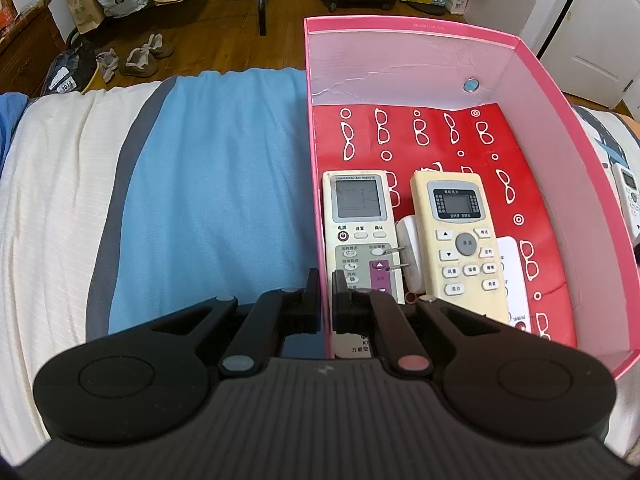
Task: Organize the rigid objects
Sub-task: 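Carry the white-and-purple remote into the pink box and release it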
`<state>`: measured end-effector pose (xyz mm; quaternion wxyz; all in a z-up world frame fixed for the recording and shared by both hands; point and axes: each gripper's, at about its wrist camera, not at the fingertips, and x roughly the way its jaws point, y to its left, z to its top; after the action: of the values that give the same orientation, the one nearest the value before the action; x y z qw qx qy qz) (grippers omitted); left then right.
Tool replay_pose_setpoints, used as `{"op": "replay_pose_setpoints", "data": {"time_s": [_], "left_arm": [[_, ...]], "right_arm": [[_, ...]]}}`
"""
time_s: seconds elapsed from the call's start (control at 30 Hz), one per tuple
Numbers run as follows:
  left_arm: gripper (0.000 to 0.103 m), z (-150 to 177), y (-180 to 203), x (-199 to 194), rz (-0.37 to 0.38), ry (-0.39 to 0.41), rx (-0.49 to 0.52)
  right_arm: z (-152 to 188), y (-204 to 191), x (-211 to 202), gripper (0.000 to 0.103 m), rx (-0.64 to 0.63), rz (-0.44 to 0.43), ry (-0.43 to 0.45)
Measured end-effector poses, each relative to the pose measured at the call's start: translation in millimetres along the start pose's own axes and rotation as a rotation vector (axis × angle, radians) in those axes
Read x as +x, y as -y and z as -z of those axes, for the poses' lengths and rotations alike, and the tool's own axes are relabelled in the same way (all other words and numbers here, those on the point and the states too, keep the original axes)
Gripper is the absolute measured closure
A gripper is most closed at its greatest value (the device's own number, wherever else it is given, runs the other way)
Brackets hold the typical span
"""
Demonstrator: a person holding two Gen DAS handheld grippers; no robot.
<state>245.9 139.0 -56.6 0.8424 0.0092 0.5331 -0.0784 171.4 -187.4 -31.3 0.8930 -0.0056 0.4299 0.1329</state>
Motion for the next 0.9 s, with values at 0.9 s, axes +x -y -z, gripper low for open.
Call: {"op": "replay_pose_setpoints", "data": {"time_s": [0.9], "left_arm": [[0.100,0.7,-6.8,0.3,0.018,0.002,-0.027]], "right_arm": [[-57.1,-120.8,17.8,0.045,-0.197,-0.091,-0.189]]}}
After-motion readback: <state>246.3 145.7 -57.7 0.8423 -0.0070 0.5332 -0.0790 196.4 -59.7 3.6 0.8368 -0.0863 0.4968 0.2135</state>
